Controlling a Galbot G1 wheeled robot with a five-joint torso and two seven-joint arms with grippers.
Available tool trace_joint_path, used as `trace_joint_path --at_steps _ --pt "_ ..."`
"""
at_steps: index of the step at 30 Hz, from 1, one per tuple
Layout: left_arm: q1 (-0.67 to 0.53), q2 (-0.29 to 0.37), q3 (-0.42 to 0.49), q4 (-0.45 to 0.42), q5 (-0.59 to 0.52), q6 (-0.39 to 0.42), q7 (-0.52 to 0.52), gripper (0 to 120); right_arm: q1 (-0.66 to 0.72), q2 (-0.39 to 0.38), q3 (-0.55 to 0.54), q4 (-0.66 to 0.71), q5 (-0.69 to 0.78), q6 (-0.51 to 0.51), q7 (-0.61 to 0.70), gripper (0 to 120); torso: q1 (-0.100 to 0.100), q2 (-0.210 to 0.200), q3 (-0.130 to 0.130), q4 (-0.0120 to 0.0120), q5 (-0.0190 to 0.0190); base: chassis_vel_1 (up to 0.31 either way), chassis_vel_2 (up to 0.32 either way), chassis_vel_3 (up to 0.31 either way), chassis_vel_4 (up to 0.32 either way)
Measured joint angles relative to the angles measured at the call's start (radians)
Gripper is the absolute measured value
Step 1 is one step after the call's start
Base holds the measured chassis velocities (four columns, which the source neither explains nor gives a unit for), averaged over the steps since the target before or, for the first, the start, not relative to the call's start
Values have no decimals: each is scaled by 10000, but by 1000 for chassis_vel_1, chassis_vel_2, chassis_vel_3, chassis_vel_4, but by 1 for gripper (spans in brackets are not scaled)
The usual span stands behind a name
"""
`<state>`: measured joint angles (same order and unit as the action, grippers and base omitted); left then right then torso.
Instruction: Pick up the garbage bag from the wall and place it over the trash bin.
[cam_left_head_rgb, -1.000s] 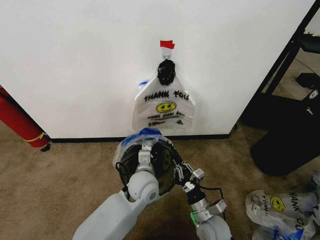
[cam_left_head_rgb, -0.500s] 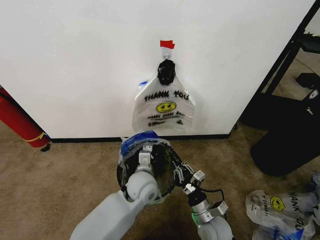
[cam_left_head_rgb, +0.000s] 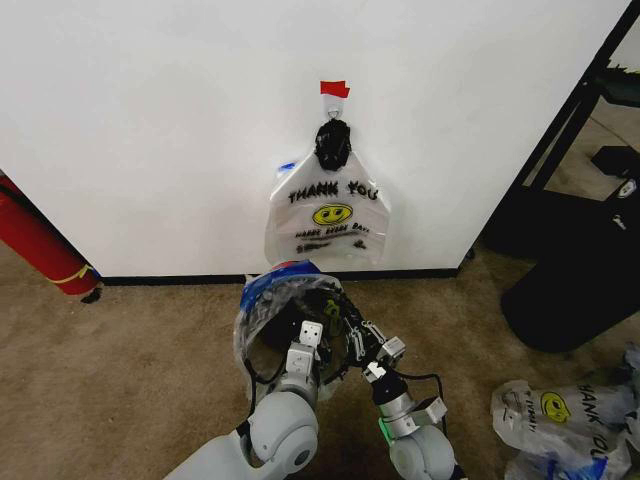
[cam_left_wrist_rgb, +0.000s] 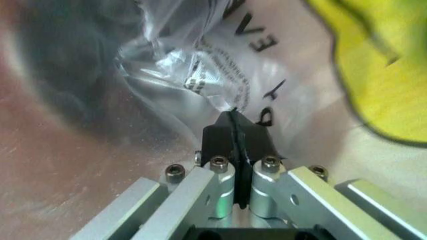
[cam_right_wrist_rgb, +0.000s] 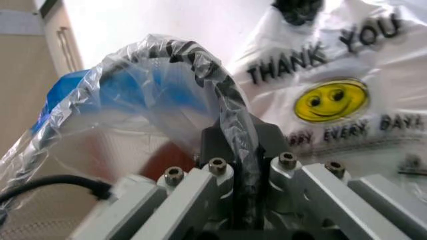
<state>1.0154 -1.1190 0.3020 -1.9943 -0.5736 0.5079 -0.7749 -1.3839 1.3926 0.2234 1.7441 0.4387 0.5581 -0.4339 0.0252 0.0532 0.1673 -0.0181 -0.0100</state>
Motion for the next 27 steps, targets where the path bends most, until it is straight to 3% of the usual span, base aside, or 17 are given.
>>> trace_joint_path --at_steps 12,18,23,27 --pt "-634 -222 -395 914 734 -223 -86 0 -206 -73 65 298 -185 292 -488 1 0 0 0 -1 -1 0 0 0 0" --pt "-287 32 -483 138 1073 -789 588 0 -24 -73 83 -31 339 183 274 1 0 0 0 -1 1 0 0 0 0" --pt "1345 663 -106 -944 2320 -2005 2514 0 317 -39 -37 -247 2149 -577 1778 1 0 0 0 2 0 0 0 0 0" --pt "1838 860 -93 -1194 2800 -2305 2976 8 354 -64 -69 -236 2652 -820 2083 1 0 0 0 1 0 0 0 0 0"
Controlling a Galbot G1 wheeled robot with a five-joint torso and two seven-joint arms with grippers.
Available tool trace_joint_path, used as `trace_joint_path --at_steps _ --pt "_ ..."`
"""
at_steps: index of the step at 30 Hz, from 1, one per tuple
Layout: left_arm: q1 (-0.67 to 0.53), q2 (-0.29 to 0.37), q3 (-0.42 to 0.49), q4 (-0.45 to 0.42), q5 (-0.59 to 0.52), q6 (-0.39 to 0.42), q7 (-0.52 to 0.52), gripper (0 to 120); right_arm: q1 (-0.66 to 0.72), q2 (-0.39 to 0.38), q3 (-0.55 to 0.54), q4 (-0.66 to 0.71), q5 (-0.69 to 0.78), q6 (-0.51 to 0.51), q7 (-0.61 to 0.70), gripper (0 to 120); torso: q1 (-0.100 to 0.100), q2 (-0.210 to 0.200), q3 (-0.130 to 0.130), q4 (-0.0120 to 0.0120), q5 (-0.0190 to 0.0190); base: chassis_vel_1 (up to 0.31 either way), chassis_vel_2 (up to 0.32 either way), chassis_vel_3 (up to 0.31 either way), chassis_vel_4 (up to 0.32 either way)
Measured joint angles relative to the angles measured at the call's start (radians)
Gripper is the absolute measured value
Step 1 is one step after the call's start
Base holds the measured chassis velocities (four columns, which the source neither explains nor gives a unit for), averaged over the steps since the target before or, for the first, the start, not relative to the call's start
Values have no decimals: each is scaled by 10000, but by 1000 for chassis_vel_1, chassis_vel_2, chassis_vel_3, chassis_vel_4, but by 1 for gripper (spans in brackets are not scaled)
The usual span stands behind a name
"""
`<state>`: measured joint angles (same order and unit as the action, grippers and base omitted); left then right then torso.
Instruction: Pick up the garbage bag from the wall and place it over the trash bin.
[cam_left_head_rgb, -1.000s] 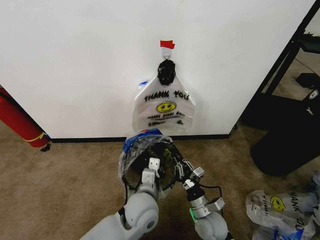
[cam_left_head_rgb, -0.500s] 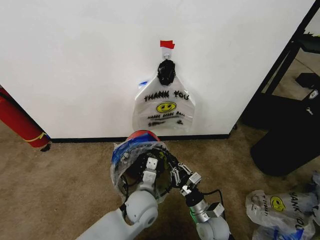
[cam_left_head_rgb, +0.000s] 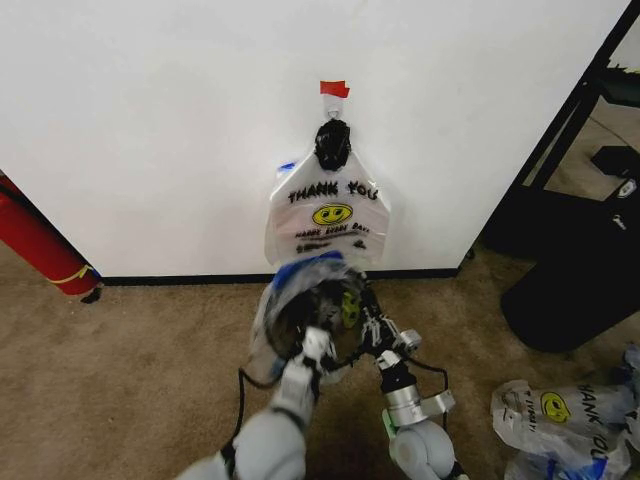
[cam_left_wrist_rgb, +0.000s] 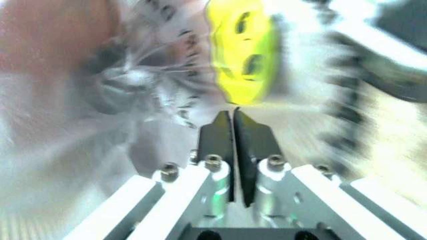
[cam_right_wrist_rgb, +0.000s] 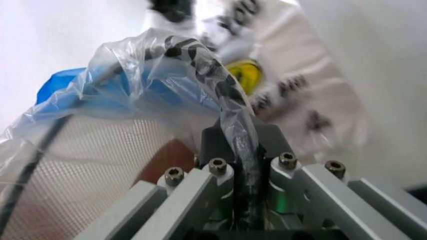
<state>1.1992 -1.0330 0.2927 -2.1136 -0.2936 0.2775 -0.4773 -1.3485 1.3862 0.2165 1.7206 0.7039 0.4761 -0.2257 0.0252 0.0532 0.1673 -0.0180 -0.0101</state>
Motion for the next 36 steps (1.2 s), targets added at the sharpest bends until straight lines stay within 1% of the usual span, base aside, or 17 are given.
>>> trace_joint_path --at_steps 1,4,6,8,10,13,14,15,17,19,20,21,22,24,29,31,36 --pt "246 141 -93 -150 241 -220 305 15 17 -15 -5 28 242 -115 157 1 0 0 0 1 2 0 0 0 0" --pt "479 340 -514 -366 436 -700 855 28 -2 -47 0 50 396 -203 254 1 0 0 0 -2 0 0 0 0 0" --pt "507 364 -592 -410 473 -764 919 30 -12 -57 2 50 393 -206 255 1 0 0 0 -1 1 0 0 0 0" --pt "644 459 -1008 -657 672 -1061 1264 36 -49 -105 36 50 329 -205 255 1 0 0 0 -1 0 0 0 0 0" --pt "839 669 -1678 -1082 942 -1408 1705 48 -125 -194 115 46 194 -181 255 1 0 0 0 -2 0 0 0 0 0" --pt "1010 959 -2287 -1459 1047 -1524 1827 59 -200 -292 198 129 139 -150 248 1 0 0 0 -2 0 0 0 0 0" --pt "1088 1110 -2538 -1664 1044 -1563 1880 64 -215 -336 242 158 68 -112 237 1 0 0 0 -1 0 0 0 0 0" --pt "1088 1110 -2538 -1664 1044 -1563 1880 64 -215 -336 242 158 68 -112 237 1 0 0 0 -1 0 0 0 0 0" --pt "1176 1332 -2867 -2020 978 -1637 2022 72 -219 -402 318 146 -168 -26 149 1 0 0 0 0 0 0 0 0 0" --pt "1136 1492 -3181 -2300 677 -1684 2246 82 -193 -478 430 13 -566 144 -155 1 0 0 0 -1 0 0 0 0 0" --pt "1071 1536 -3289 -2342 527 -1694 2362 86 -167 -505 477 -58 -754 234 -324 1 0 0 0 -1 0 0 0 0 0" --pt "1071 1536 -3289 -2342 527 -1694 2362 86 -167 -505 477 -58 -754 234 -324 1 0 0 0 -1 0 0 0 0 0" --pt "929 1598 -3425 -2346 329 -1699 2491 89 -131 -531 526 -134 -995 351 -494 1 0 0 0 -1 0 0 0 0 0" --pt "569 1745 -3563 -2155 46 -1649 2560 98 -102 -561 575 -184 -1369 503 -663 1 0 0 0 -2 0 0 0 0 0" --pt "110 2086 -3676 -1676 -91 -1314 2527 100 -125 -565 579 -140 -1759 658 -807 1 0 0 2 -2 0 0 0 0 0" --pt "-51 2345 -3719 -1366 -76 -1061 2433 100 -190 -536 586 -42 -1917 744 -879 1 0 0 2 0 0 0 0 0 0" --pt "-222 2433 -3751 -1182 -81 -931 2196 100 -296 -528 626 79 -1989 827 -927 1 0 0 1 -1 0 0 0 0 0"
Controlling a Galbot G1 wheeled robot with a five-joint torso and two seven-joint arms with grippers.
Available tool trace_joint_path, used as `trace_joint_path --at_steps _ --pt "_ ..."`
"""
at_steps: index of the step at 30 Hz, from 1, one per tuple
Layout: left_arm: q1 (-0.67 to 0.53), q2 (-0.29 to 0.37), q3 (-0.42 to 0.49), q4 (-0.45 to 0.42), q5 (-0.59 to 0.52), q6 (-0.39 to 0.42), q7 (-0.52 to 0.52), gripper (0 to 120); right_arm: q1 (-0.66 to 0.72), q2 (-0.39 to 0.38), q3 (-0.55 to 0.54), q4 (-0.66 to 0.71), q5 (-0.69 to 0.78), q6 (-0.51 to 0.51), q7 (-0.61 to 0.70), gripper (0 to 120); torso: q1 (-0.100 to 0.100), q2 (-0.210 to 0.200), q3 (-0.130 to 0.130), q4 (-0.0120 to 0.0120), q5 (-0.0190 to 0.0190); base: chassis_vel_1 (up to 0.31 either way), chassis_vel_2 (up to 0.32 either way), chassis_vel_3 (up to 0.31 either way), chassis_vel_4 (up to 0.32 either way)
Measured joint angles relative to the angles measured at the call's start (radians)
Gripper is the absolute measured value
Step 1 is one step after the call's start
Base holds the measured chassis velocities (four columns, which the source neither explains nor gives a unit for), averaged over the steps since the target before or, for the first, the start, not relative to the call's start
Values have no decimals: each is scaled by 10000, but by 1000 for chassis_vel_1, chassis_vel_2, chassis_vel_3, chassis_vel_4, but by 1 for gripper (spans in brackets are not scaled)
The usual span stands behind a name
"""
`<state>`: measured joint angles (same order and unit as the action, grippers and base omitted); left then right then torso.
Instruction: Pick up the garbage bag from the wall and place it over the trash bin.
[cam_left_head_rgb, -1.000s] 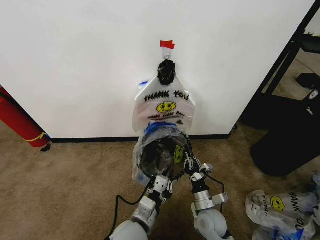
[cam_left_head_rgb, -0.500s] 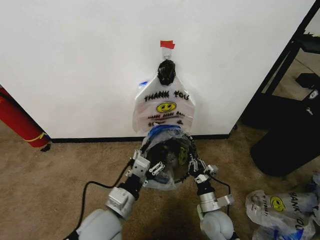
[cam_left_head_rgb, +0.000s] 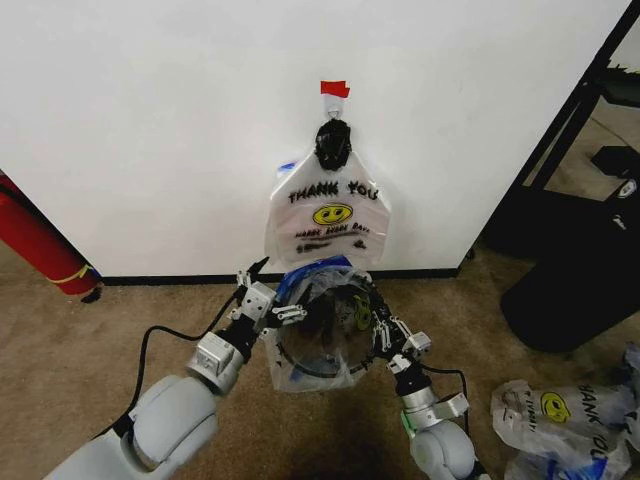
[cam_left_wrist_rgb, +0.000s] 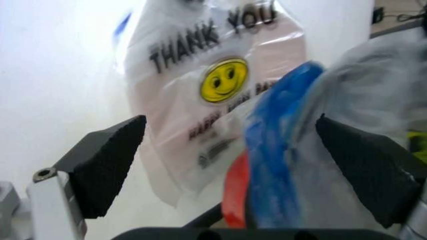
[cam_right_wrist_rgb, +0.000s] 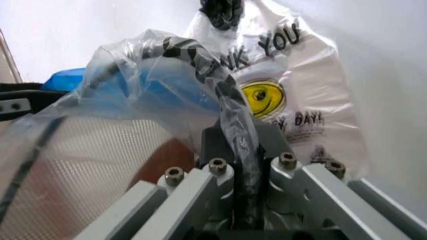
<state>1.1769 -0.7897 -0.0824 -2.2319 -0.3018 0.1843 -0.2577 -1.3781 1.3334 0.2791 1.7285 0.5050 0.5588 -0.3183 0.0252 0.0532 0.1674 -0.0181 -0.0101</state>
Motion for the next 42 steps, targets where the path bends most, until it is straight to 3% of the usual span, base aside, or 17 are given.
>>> trace_joint_path --at_steps 13,33,38,42 --pt "-96 0 -117 108 -135 235 -277 100 -83 -44 163 23 -147 140 -87 1 0 0 -1 0 1 0 0 0 0" --pt "-1637 187 218 1902 -460 194 -152 100 127 -196 459 -265 -116 389 -994 1 0 0 0 -1 1 0 0 0 0" --pt "-2168 185 428 2435 -871 -207 423 100 148 -209 516 -292 245 372 -1445 1 0 0 -1 0 2 0 0 0 0" --pt "-2662 68 716 3112 -965 -1134 1262 100 107 -233 407 -233 970 155 -1960 1 0 0 0 0 1 0 0 0 0"
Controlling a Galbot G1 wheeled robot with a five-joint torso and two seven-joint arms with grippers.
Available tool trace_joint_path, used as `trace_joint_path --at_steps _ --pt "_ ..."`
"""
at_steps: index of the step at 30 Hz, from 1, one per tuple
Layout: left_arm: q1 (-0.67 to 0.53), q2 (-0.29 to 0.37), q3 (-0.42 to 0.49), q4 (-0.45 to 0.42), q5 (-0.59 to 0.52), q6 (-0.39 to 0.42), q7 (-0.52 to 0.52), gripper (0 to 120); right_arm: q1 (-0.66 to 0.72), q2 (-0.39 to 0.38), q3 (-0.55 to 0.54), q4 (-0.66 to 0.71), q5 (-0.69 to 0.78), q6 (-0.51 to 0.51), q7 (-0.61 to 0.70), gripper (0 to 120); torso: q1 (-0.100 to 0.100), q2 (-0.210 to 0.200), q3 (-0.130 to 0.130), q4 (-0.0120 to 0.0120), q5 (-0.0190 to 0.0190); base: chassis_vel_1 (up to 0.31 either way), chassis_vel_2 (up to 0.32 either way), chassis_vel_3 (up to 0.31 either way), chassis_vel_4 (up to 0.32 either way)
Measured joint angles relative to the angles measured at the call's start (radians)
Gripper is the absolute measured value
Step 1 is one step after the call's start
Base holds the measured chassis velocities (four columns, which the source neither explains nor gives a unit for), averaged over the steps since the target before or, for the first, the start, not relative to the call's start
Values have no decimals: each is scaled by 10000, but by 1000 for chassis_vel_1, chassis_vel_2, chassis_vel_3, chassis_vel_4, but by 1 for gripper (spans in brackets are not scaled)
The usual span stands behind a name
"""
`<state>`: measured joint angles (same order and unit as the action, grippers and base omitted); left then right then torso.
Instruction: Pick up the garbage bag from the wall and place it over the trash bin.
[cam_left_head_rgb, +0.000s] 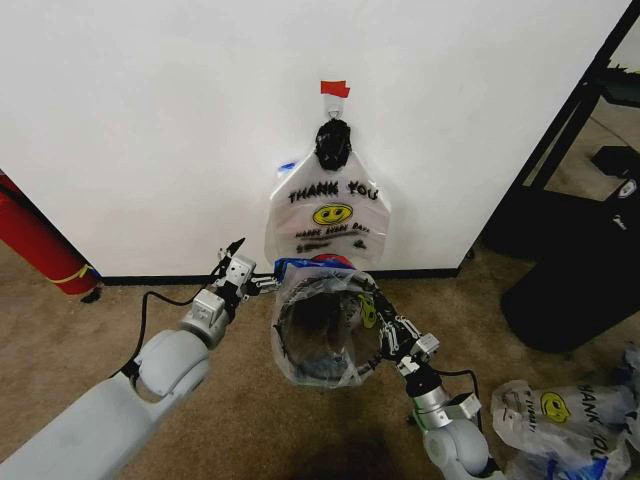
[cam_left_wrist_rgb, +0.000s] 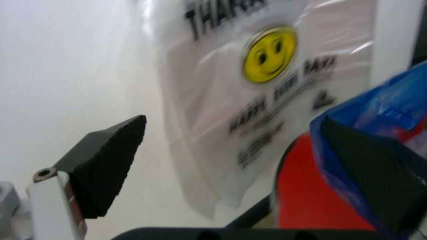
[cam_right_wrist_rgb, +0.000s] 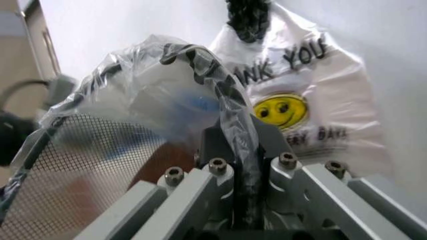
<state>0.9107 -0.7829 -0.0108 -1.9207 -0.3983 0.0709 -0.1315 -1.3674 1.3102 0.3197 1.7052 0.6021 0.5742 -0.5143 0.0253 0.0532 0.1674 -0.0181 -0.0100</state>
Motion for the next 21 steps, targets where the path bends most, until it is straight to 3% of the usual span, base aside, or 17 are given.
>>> trace_joint_path --at_steps 4,6,11,16,21 --pt "-259 -179 -25 650 90 -1408 1086 100 -96 -35 -199 133 1051 -449 -242 1 0 0 0 0 0 0 0 0 0" --pt "-267 -205 -61 713 105 -1552 1191 100 -106 -38 -219 148 1172 -506 -244 1 0 0 0 0 0 0 0 0 0" --pt "-45 -598 -722 933 -125 -3119 2083 100 -177 14 -399 173 2301 -986 140 1 0 0 0 0 1 0 0 0 0" --pt "535 -1322 -1059 676 -511 -3564 1314 100 -168 247 -580 49 3103 -1169 1270 1 0 0 -1 -2 -1 0 0 0 0" --pt "1248 -1308 -1156 472 -875 -3349 1263 100 -99 415 -698 100 3782 -1344 2485 1 0 0 -1 2 -2 0 0 0 0"
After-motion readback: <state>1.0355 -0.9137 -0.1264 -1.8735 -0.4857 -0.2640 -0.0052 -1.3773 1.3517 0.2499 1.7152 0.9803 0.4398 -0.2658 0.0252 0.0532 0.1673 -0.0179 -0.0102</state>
